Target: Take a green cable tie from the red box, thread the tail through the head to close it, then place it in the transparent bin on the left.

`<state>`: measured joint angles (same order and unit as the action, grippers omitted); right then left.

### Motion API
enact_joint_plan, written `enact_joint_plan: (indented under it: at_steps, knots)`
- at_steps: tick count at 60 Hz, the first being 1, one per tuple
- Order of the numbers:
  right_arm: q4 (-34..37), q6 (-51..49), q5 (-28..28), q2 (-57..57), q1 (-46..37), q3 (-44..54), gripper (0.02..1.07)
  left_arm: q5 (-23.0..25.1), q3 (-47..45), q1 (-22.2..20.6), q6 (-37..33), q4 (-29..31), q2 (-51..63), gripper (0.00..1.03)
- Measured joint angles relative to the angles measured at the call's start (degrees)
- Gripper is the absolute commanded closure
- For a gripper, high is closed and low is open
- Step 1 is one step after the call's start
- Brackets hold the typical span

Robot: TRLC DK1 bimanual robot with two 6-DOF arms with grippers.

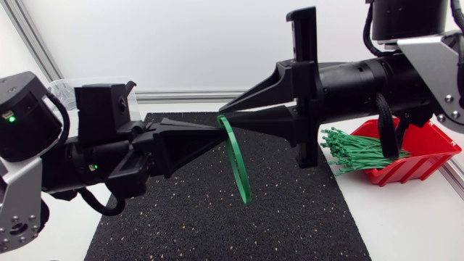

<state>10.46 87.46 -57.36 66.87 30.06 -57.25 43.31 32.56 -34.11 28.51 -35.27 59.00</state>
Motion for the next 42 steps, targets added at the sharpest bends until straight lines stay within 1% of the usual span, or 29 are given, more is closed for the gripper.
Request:
enact_joint_plan:
  at_steps: [4, 21, 28, 34, 42]
  knots:
    - [0.0, 0.0, 0.2, -0.3, -0.4, 0.0, 0.72, 0.4, 0.0, 0.9, -0.4, -0.7, 0.3, 1.0]
    - [0.1, 0.0, 0.2, -0.6, -3.1, 0.0, 0.72, 1.7, 0.0, 3.1, -2.9, -1.3, 2.3, 1.0]
    - [0.1, -0.1, 0.3, 0.0, -3.6, 0.0, 0.72, 2.1, 0.0, 2.6, -3.6, -1.5, 2.3, 1.0]
    - [0.1, -0.1, 0.4, 0.9, -3.5, 0.0, 0.73, 3.1, 0.0, 1.4, -4.4, -1.5, 2.1, 1.0]
    - [0.1, -0.3, 0.4, 1.6, -2.6, 0.0, 0.75, 3.2, 0.0, 0.1, -4.8, -1.5, 2.0, 1.0]
